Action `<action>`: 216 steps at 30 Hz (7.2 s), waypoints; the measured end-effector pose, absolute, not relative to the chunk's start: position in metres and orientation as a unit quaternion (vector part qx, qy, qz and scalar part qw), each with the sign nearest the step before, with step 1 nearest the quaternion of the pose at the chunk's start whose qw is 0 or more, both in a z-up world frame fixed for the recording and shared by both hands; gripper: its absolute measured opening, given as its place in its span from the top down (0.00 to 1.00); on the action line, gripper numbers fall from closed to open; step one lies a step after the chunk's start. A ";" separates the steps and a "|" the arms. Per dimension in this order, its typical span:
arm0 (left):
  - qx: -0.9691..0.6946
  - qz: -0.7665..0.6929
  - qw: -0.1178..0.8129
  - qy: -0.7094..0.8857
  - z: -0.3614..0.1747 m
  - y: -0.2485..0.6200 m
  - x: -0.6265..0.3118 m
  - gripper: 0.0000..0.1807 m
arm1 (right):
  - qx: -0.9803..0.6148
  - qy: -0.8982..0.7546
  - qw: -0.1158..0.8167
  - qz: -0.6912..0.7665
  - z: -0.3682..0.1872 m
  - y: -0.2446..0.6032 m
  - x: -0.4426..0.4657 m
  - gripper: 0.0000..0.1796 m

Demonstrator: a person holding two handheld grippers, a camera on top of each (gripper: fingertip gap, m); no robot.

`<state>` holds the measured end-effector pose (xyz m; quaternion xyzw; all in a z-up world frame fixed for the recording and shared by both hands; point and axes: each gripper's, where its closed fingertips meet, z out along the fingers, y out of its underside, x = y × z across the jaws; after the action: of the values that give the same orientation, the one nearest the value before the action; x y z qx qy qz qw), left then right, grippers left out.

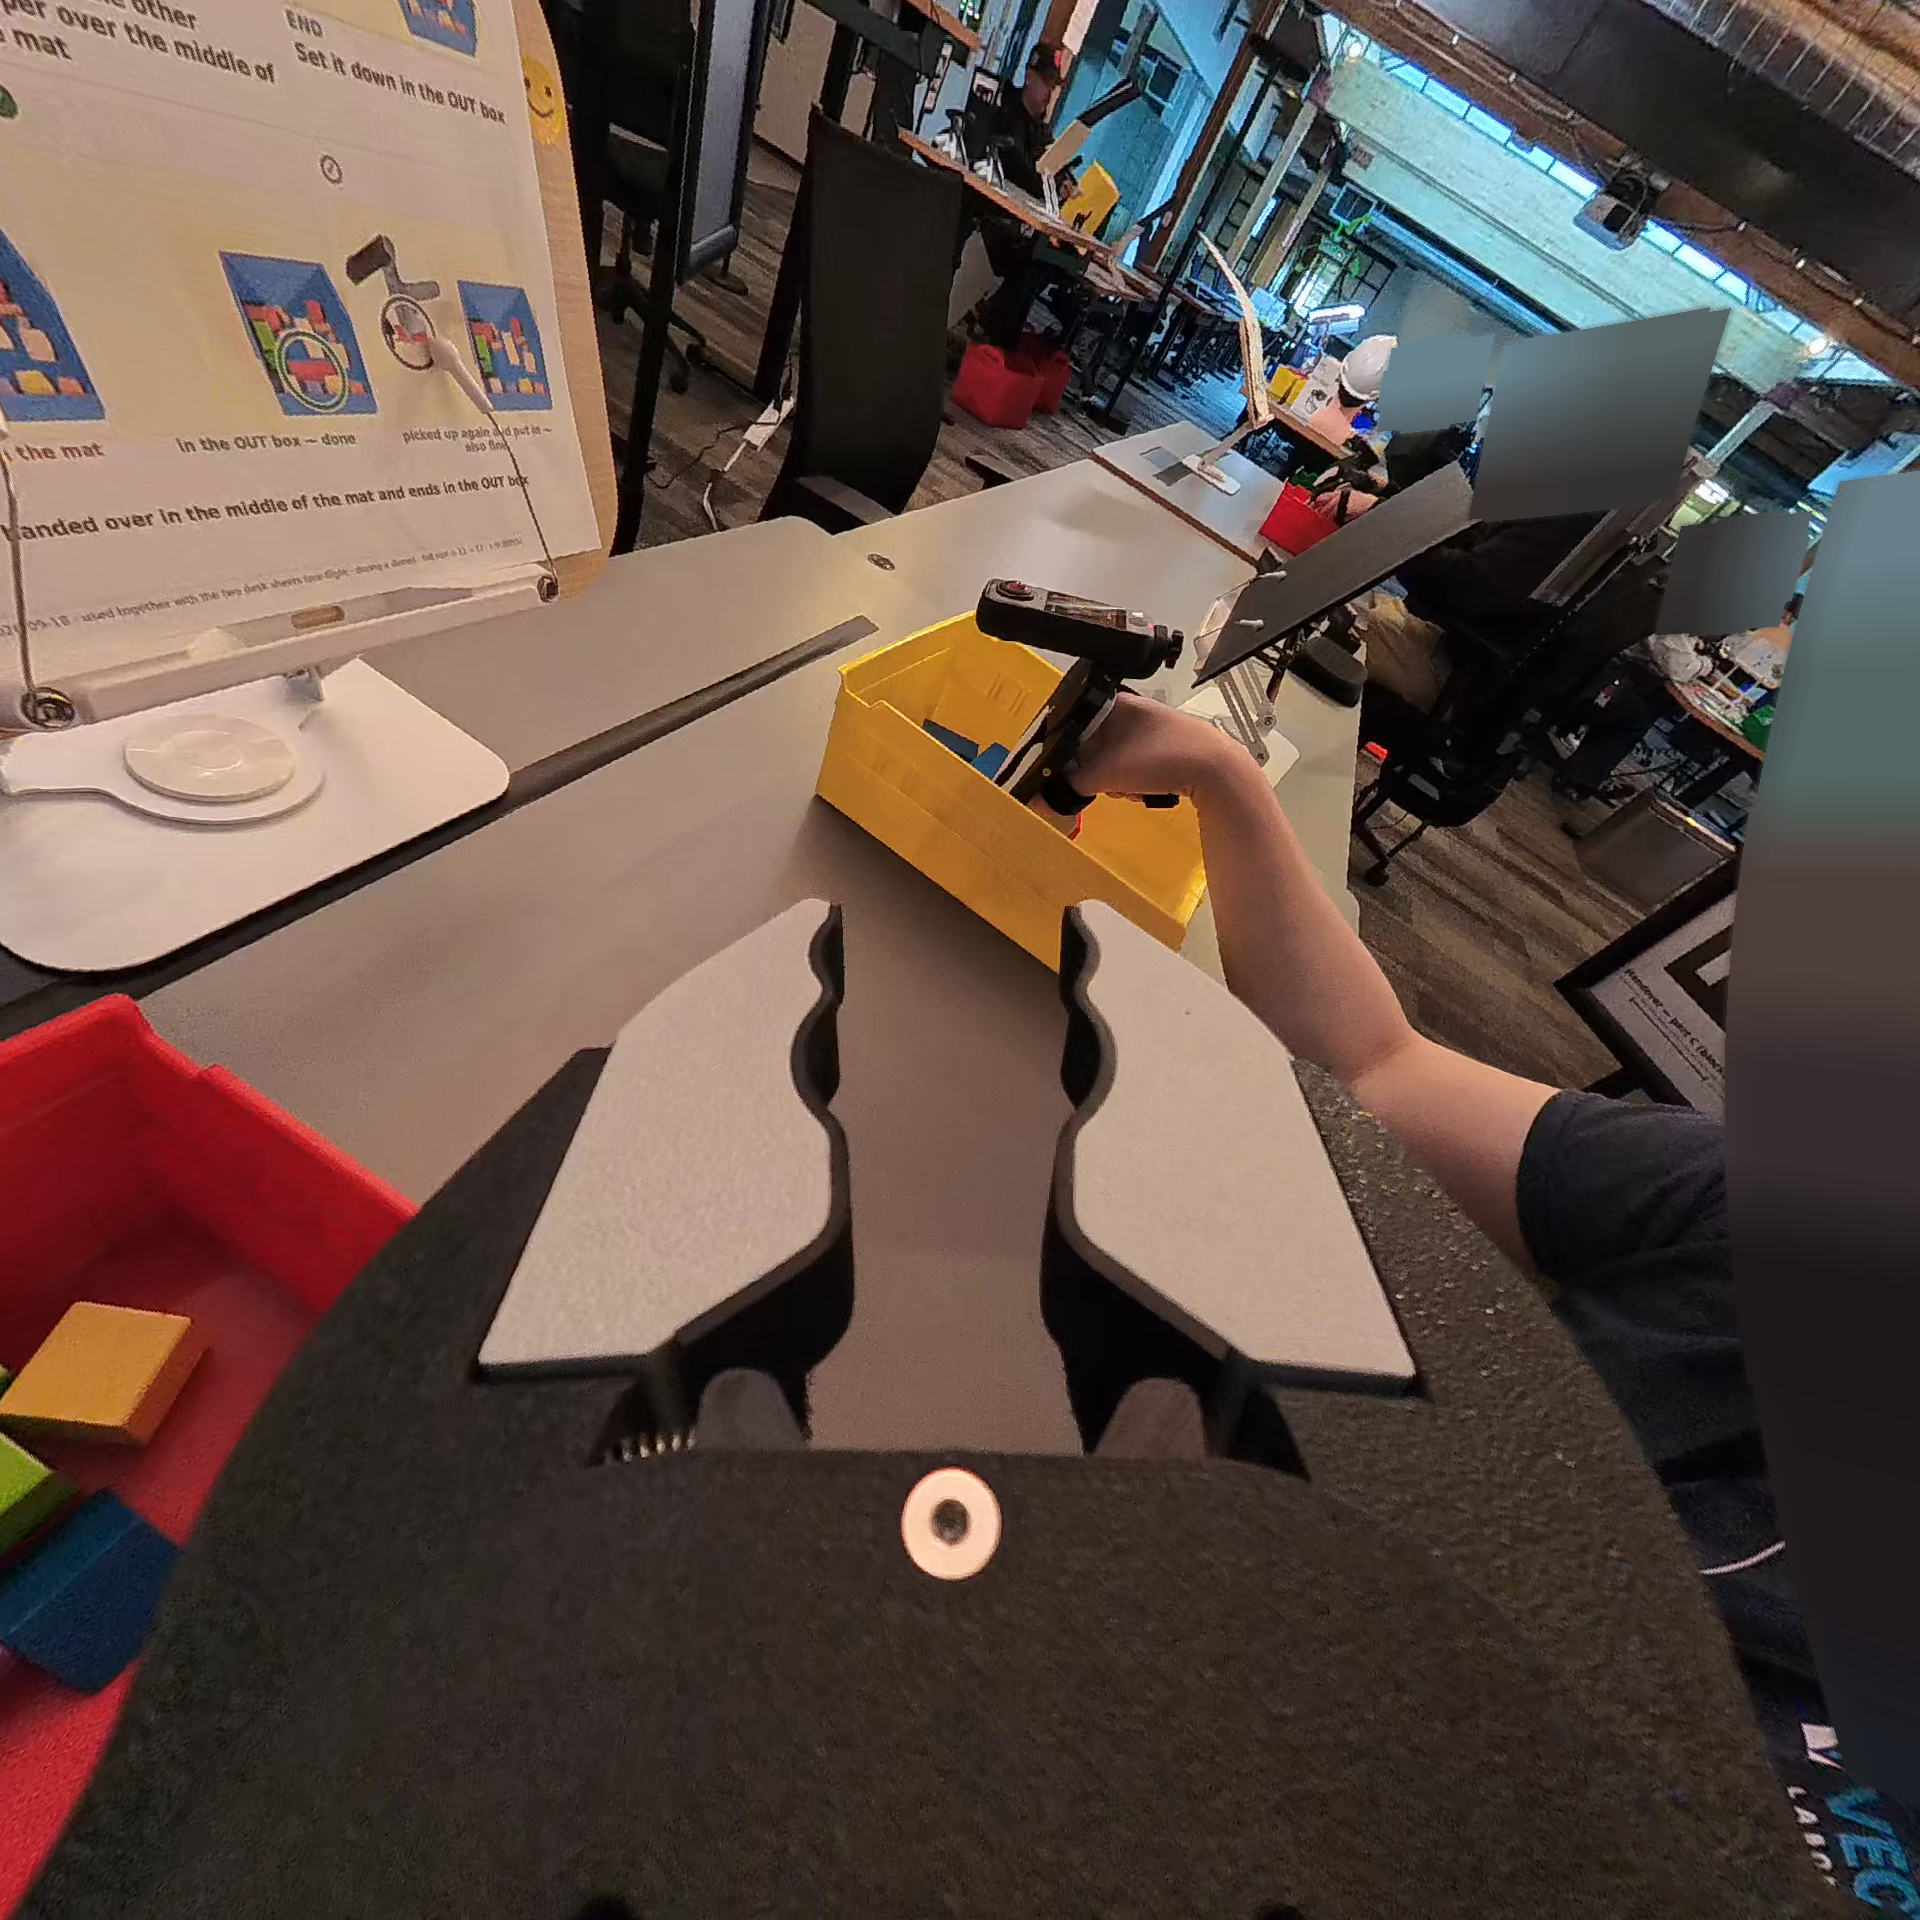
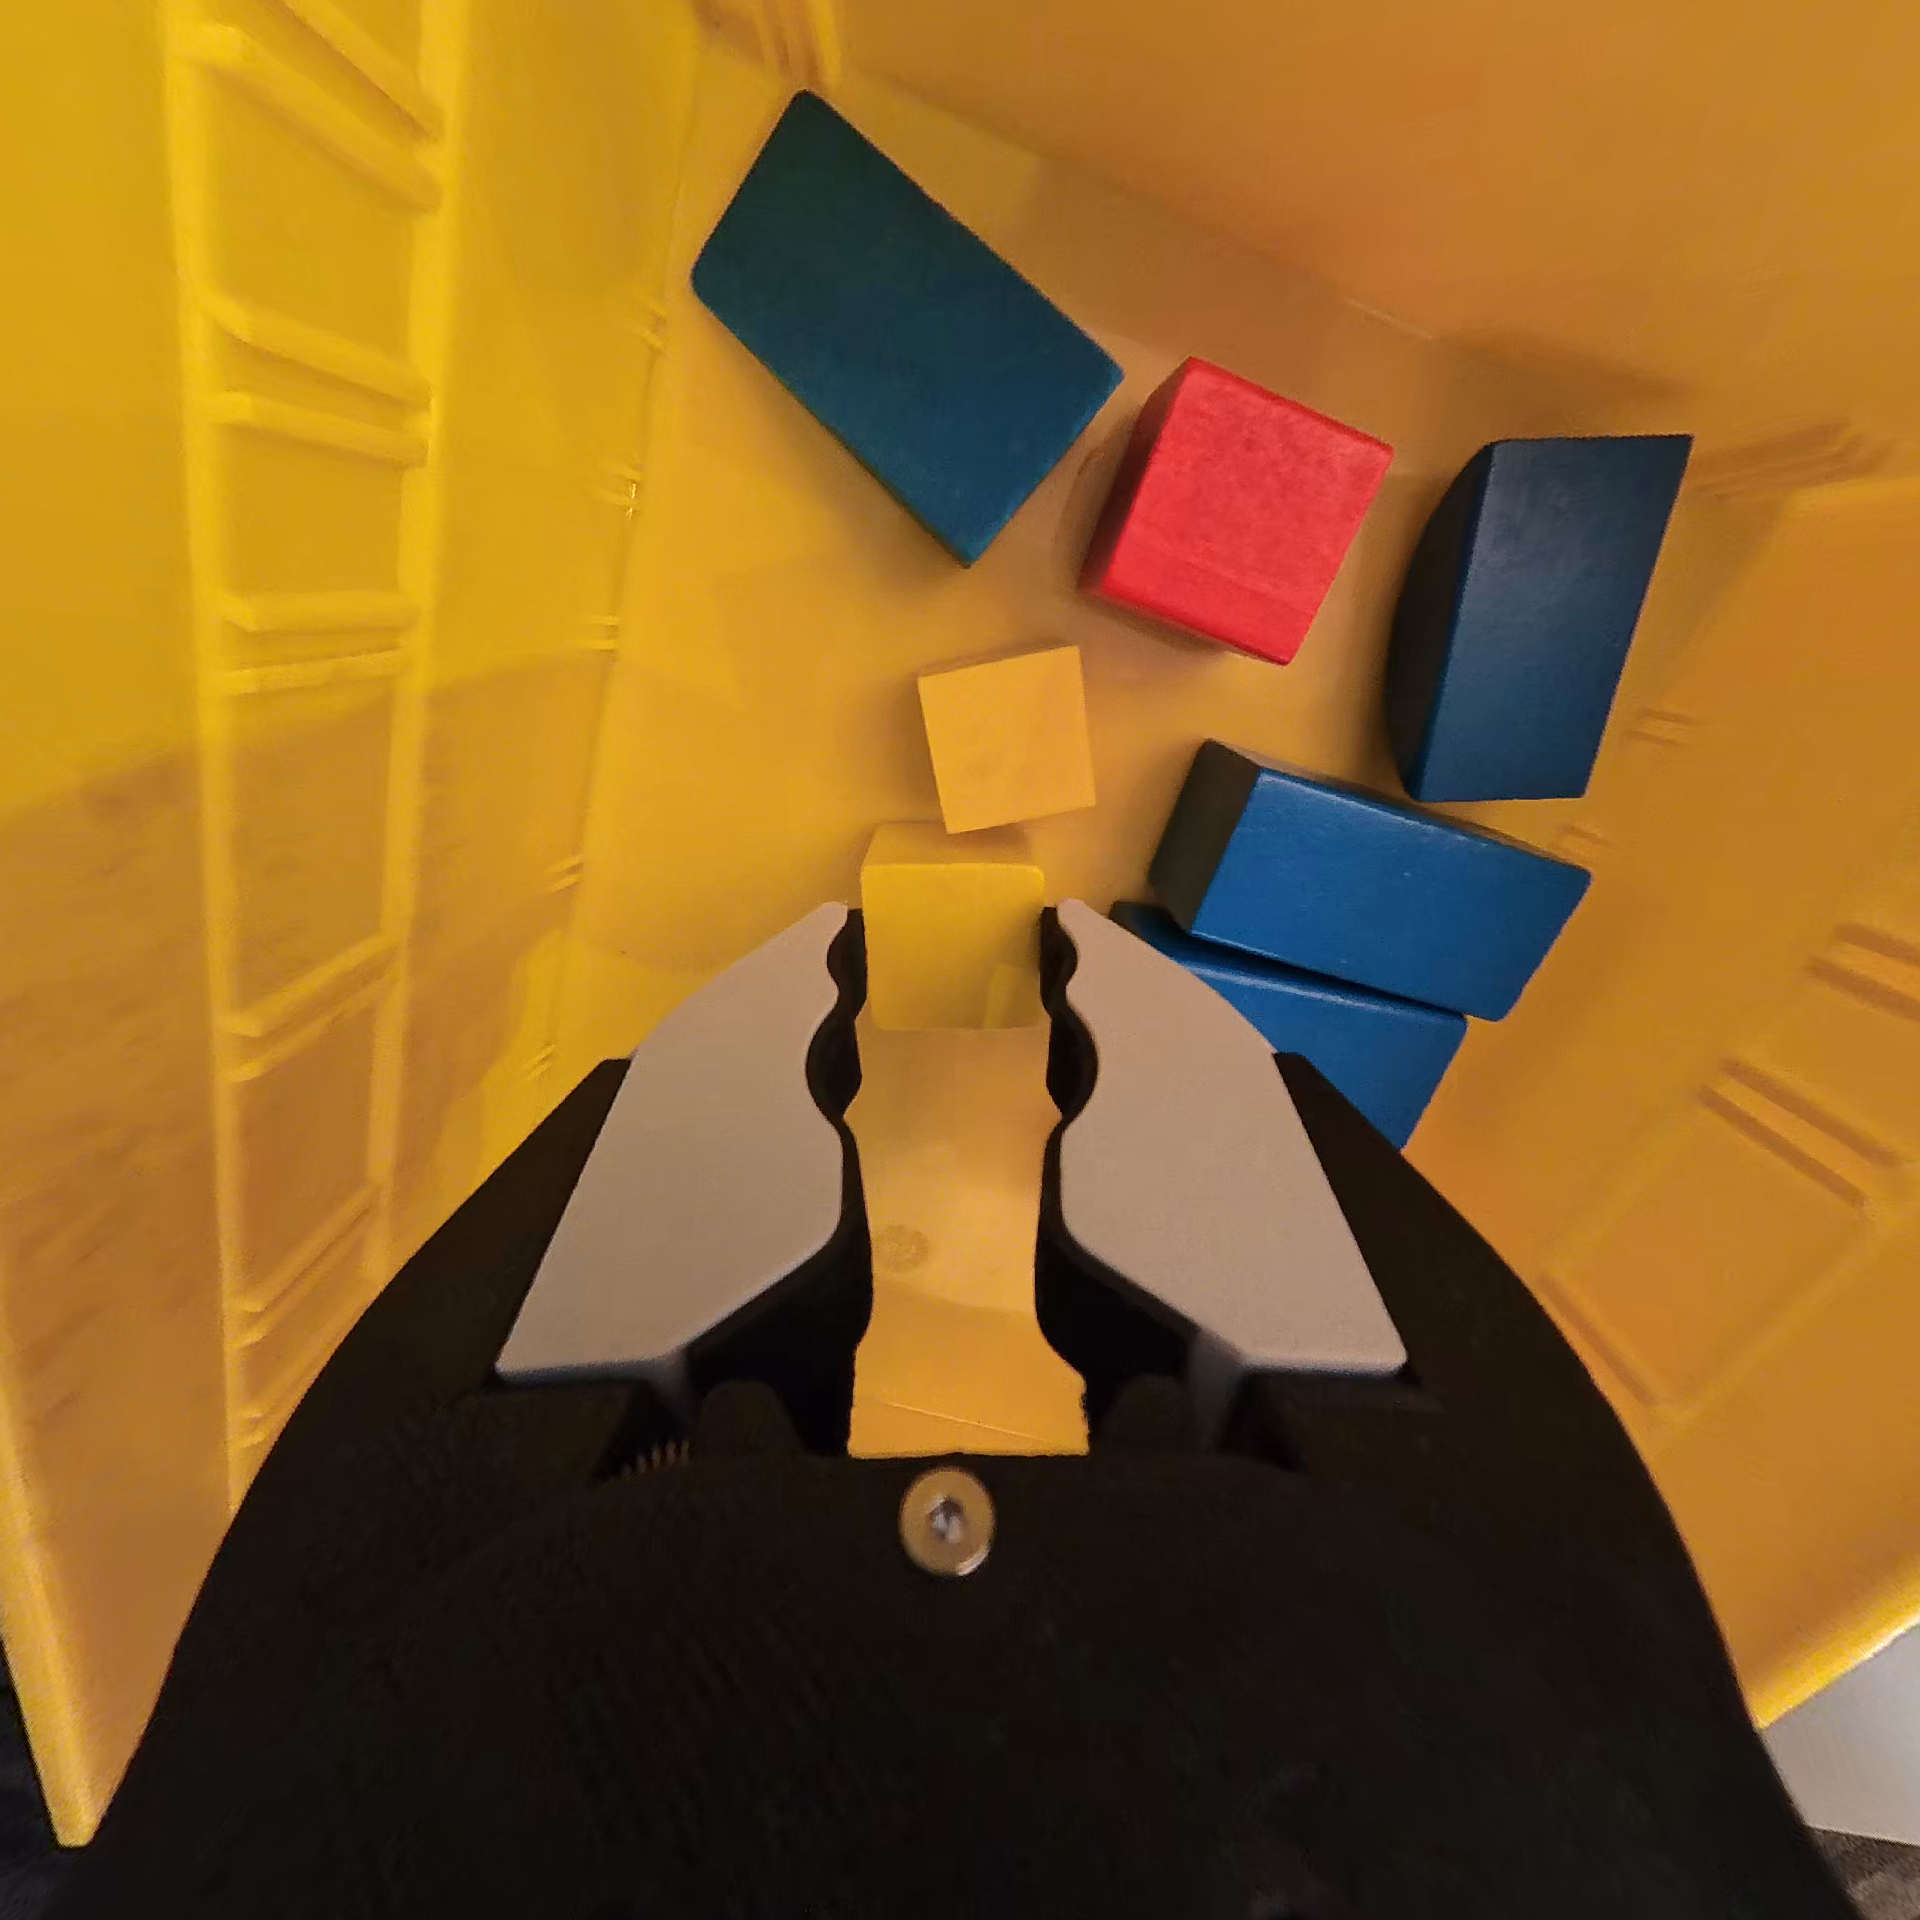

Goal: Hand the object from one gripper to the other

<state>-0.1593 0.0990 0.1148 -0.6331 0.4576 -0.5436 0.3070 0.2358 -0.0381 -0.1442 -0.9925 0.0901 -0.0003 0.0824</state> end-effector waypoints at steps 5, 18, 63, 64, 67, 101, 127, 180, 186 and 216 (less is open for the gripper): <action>-0.636 -0.545 0.305 0.454 0.113 0.101 -0.159 0.78 | -0.993 0.083 0.082 -0.004 -0.144 -0.038 0.236 0.81; -0.747 -0.398 0.374 0.379 0.079 0.174 -0.198 0.78 | -0.980 0.074 0.182 -0.011 -0.085 -0.043 0.234 0.76; -0.949 -0.043 0.082 0.300 -0.147 0.237 -0.253 0.76 | -0.910 0.029 0.409 -0.062 0.029 -0.038 0.216 0.77; -0.950 -0.040 0.083 0.299 -0.147 0.237 -0.253 0.76 | -0.910 0.029 0.410 -0.061 0.030 -0.039 0.216 0.77; -0.950 -0.030 0.085 0.298 -0.147 0.238 -0.253 0.77 | -0.909 0.029 0.412 -0.061 0.031 -0.040 0.217 0.77; -0.934 -0.029 0.050 0.352 -0.148 0.223 -0.262 0.82 | -0.908 0.025 0.411 -0.069 0.032 -0.042 0.220 0.77; -0.471 -0.656 0.162 0.568 0.106 0.007 -0.099 0.82 | -0.592 -0.331 0.693 0.245 0.138 -0.001 -0.056 0.66; -0.461 -0.594 0.239 0.614 0.107 -0.009 -0.092 0.73 | -0.638 -0.276 0.597 0.401 0.124 0.001 -0.063 0.82; -0.473 -0.600 0.261 0.590 0.122 0.009 -0.112 0.75 | -0.775 -0.153 0.583 0.191 0.106 -0.010 0.083 0.82; -0.483 -0.604 0.294 0.562 0.137 0.032 -0.137 0.80 | -0.948 0.094 0.278 0.124 -0.119 0.018 0.214 0.81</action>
<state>-0.1375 0.0315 0.1370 -0.4828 0.5620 -0.6039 0.2939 0.2139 0.0181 -0.1187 -0.9480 0.0936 0.1236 0.2778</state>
